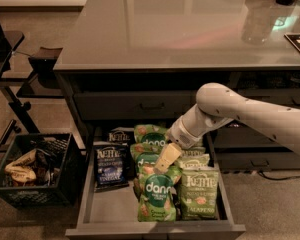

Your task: Pick blue chip bag from middle drawer and place on counter

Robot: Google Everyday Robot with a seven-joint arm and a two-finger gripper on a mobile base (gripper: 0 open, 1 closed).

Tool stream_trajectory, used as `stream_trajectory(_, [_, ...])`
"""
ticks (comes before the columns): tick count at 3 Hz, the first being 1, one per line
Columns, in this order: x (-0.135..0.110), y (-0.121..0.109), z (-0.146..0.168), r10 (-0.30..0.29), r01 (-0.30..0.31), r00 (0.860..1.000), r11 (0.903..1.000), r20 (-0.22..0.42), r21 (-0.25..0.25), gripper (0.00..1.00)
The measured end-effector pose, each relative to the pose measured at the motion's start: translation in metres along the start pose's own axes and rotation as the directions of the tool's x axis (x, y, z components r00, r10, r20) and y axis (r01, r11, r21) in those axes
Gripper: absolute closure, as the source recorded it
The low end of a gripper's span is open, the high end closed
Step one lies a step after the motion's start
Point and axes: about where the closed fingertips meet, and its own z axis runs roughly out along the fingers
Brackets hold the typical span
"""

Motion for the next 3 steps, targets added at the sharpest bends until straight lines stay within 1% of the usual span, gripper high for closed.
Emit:
stream_trajectory(1, [-0.018,-0.003,0.043,-0.029,0.035,0.992,0.9981,0.119,-0.050,0.00])
stream_trajectory(2, [-0.040,-0.002,0.077,-0.112,0.129,0.957,0.9904,0.268,-0.048,0.00])
stream_trajectory(3, [-0.057,0.001,0.091,-0.189,0.202,0.908,0.9793,0.375,0.003,0.00])
